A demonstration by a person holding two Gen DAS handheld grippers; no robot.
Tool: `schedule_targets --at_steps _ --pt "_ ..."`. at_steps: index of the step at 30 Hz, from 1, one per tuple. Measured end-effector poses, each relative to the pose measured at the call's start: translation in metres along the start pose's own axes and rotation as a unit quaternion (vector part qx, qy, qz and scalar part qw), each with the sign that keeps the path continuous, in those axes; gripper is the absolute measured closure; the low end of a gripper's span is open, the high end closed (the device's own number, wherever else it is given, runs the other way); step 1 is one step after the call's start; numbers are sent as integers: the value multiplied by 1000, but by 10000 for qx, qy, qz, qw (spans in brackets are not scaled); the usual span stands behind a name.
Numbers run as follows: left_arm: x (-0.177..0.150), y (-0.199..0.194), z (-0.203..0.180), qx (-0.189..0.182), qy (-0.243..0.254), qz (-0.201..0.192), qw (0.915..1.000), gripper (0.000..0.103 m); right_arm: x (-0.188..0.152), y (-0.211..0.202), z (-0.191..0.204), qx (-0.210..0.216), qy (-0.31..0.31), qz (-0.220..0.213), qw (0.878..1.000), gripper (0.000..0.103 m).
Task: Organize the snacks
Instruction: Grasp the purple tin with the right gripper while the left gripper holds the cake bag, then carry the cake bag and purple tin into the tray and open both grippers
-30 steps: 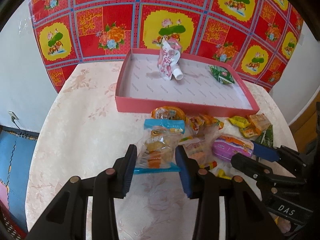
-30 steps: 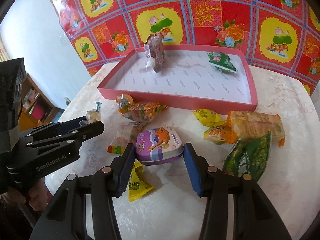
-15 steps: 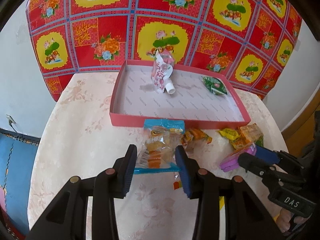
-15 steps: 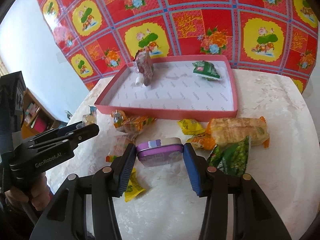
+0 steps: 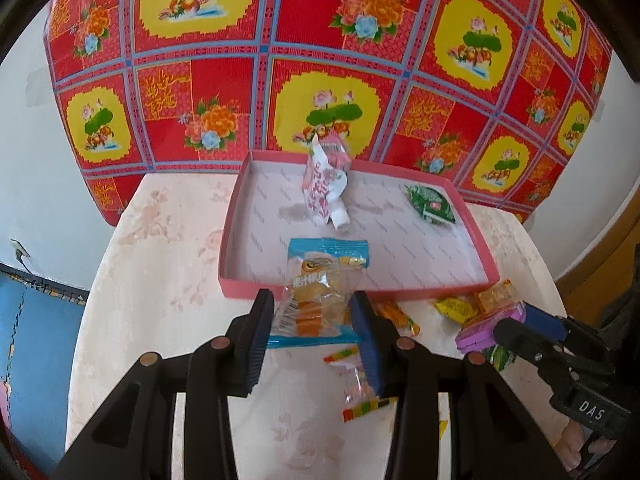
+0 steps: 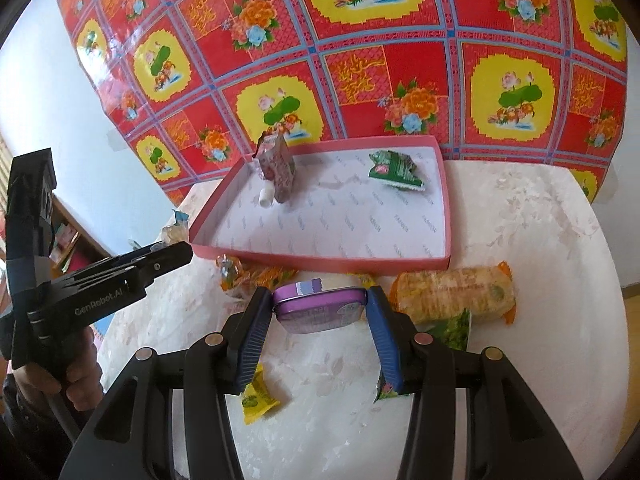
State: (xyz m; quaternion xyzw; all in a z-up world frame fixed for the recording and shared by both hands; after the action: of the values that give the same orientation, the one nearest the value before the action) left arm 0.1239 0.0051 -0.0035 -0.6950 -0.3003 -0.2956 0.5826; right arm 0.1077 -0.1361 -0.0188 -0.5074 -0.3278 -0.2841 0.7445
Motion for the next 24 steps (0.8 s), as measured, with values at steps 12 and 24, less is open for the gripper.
schedule_targets --at_steps 12,24 --pt "22 12 -1 -1 86 -75 9999 61 27 6 -5 -84 -53 -177 9998 53" --pt "24 33 0 29 72 28 10000 61 41 27 -13 -176 -60 -200 9996 53"
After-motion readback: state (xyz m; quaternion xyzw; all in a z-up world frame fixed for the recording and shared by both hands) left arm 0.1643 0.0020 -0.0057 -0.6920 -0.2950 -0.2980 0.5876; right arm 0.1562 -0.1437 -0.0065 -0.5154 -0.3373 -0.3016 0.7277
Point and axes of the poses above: each gripper's, at about its wrist camera, not at the fingertips, and y roughly the way its jaws point, z to its left, x to its top, the point moved 9 cm from there along y, roughly the way its jaws point, and after that the axes turned 13 degrees about -z, right-handed, at the moved point
